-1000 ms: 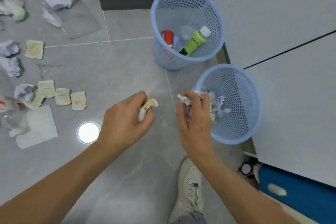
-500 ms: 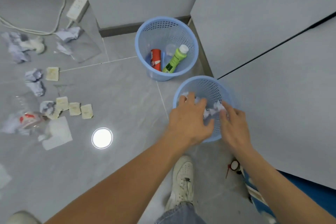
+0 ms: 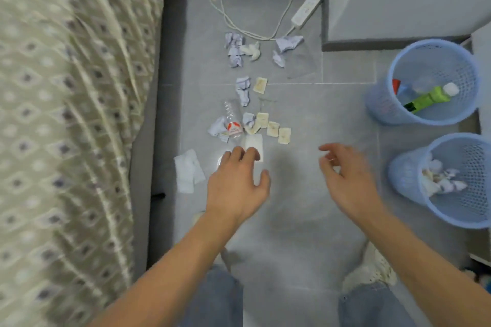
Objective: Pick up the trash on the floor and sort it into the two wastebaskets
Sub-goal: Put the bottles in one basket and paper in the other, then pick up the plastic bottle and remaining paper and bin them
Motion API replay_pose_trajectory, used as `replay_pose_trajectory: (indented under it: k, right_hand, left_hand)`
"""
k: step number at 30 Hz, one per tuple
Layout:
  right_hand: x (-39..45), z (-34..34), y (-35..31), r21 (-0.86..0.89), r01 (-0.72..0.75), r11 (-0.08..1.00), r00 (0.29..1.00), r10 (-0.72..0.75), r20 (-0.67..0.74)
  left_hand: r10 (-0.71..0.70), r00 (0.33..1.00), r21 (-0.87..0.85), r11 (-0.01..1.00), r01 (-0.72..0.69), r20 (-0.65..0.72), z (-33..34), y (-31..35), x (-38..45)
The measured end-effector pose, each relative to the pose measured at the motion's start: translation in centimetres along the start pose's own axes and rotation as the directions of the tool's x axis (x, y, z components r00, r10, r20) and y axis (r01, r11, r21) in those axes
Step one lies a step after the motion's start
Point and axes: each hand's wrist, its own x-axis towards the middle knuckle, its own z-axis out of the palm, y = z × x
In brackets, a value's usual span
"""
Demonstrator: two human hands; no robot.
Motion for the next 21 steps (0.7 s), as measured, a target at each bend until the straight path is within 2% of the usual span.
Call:
replay_pose_trajectory:
  k: [3,5,10,14,21]
  right_hand:
    - [-0.2,2.8,-7.0,-0.041,-0.019,0.999,0.999,0.021,0.036]
    - [-0.6,4.0,-10.9,-0.006,-0.029,1.000,0.999,0.029,0.033]
    - [-1.7,5.2,-18.3,0.077,-0.044,0.996,0.999,0.043,0.012]
    - [-0.8,4.3,-19.9,0.083,-0.068,0.994,0.998,0.069,-0.002]
    - [4.1,-0.8,-17.0,0.056,-0.175,0.983,0.982,0.179,-0.066]
  left_hand:
    - [-0.075,0.996,-0.022,0.997,0.074,-0.038,-6.5,-5.6,-0.7]
    - [-0.100,0.992,-0.037,0.995,0.097,-0.077,-10.7,-8.3,-0.9]
    - [-0.092,0.987,-0.024,0.996,0.090,-0.133,-19.8,-11.4,0.8]
    - [-0.067,0.984,-0.052,0.997,0.059,-0.167,-22.4,-10.3,4.7]
    - [0.004,0.993,-0.046,0.999,-0.009,-0.119,-22.0,-4.3,12.2]
